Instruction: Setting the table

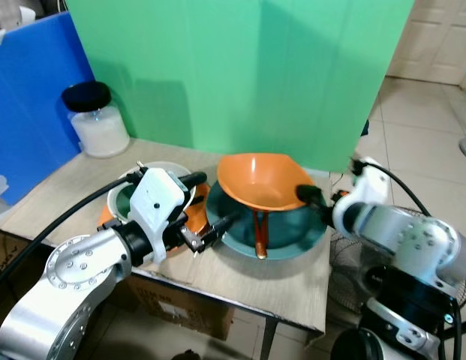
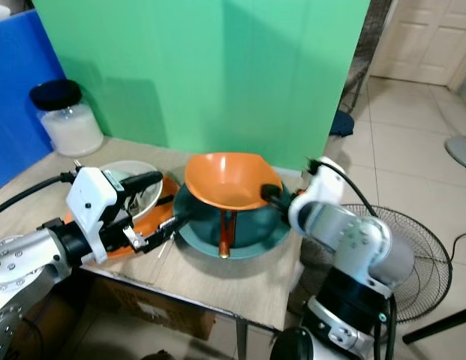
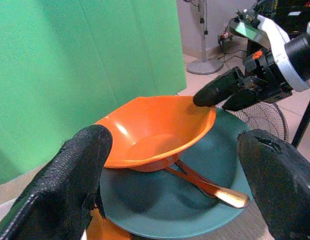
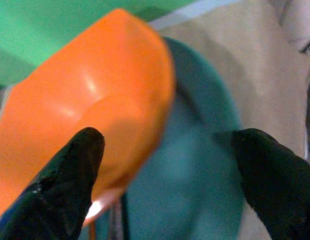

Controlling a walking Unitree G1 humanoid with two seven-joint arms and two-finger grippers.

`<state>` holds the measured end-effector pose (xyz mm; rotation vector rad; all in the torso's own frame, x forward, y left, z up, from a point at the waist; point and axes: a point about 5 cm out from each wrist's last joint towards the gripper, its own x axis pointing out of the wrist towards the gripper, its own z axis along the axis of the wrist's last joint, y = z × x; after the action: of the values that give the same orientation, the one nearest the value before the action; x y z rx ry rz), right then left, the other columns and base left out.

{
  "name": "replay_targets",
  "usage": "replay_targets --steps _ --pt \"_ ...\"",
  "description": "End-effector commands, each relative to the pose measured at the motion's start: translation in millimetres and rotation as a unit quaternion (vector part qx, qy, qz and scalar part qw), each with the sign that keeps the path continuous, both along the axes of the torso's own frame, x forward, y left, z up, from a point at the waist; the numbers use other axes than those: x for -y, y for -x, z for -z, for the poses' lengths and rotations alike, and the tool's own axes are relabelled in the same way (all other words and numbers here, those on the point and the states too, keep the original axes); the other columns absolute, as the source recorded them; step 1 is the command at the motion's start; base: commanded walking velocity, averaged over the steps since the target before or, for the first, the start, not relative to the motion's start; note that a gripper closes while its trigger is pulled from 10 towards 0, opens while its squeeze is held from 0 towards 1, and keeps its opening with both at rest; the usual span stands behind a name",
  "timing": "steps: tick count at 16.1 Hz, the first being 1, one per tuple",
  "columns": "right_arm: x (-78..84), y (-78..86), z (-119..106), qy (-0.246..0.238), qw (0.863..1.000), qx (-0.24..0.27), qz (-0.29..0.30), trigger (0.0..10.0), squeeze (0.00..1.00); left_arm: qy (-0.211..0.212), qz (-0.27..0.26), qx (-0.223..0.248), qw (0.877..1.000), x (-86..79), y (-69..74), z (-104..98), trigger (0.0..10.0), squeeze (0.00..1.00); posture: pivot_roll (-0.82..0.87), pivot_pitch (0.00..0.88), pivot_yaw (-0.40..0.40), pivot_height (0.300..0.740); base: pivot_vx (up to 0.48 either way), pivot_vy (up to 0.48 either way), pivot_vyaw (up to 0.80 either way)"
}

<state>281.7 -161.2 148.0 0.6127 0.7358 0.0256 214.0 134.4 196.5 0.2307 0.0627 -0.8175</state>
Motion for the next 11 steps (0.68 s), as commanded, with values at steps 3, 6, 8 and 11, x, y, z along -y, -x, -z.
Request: replay_targets --steps 3,6,8,11 --pt "-28.4 -10.9 -4 -0.083 0.997 -0.008 -0.008 0.0 0.0 -0.007 0.009 -0.007 1.0 -1.1 1.3 1 10.0 0.0 0.15 0.0 0.026 0.74 0.0 0.0 0.0" --pt "-37.5 -14.5 -2 -0.127 0.992 -0.011 0.002 0.0 0.0 -0.008 0.01 -0.008 1.0 -0.1 1.1 1 10.0 0.0 0.15 0.0 0.023 0.74 0.0 0.0 0.0" --pt "-42.2 -15.3 -4 -0.14 0.99 -0.008 0.002 0.0 0.0 -0.009 0.009 -0.008 1.0 0.0 1.2 1 10.0 0.0 0.15 0.0 0.021 0.74 0.0 0.0 0.0" --pt "-45.9 -18.5 -15 -0.17 0.985 0.018 -0.009 0.0 0.0 -0.009 0.006 -0.005 1.0 -0.1 2.1 0 10.0 0.0 0.16 0.0 0.016 0.74 0.0 0.0 0.0"
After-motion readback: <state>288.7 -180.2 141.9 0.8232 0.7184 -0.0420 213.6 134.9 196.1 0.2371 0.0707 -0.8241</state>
